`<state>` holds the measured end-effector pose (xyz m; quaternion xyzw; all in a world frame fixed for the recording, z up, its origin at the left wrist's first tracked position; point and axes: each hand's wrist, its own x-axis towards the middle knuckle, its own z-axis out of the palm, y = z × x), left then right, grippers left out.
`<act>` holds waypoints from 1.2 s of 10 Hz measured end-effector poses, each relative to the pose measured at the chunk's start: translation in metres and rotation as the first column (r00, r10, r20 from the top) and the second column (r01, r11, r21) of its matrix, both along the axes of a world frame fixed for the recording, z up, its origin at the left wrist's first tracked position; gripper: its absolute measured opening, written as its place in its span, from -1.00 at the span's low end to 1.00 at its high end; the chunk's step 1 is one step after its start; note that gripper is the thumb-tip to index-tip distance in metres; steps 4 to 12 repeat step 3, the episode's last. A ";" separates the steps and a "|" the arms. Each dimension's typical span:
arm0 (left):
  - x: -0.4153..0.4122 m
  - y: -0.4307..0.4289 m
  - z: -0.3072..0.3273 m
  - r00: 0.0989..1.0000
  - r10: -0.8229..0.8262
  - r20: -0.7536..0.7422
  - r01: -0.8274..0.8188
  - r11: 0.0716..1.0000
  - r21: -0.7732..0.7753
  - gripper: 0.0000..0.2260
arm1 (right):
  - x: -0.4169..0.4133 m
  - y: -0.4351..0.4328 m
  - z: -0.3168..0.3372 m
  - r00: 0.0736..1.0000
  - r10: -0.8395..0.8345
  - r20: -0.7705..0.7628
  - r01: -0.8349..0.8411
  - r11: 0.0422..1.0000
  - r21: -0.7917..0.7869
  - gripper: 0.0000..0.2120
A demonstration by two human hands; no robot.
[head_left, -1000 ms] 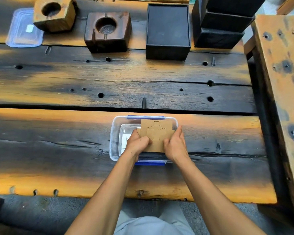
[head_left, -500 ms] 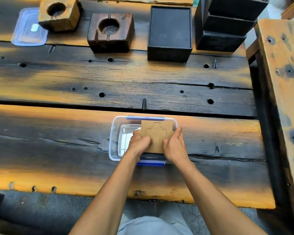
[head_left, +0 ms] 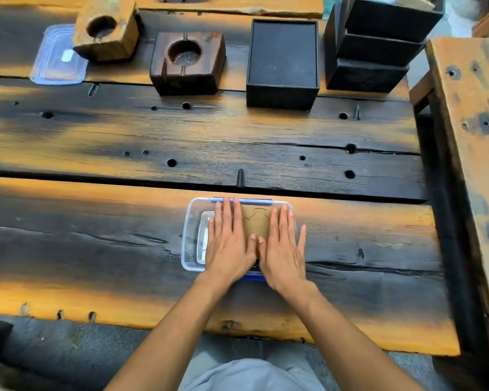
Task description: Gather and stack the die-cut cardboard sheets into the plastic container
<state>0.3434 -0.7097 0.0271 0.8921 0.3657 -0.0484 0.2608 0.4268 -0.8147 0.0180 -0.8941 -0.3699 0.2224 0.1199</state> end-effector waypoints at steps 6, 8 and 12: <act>-0.004 0.006 -0.002 0.989 -0.054 -0.141 0.081 0.977 0.197 -0.32 | 0.016 0.003 0.007 0.999 0.040 0.037 -0.040 0.999 -0.015 -0.37; -0.004 0.006 -0.002 0.989 -0.054 -0.141 0.081 0.977 0.197 -0.32 | 0.016 0.003 0.007 0.999 0.040 0.037 -0.040 0.999 -0.015 -0.37; -0.004 0.006 -0.002 0.989 -0.054 -0.141 0.081 0.977 0.197 -0.32 | 0.016 0.003 0.007 0.999 0.040 0.037 -0.040 0.999 -0.015 -0.37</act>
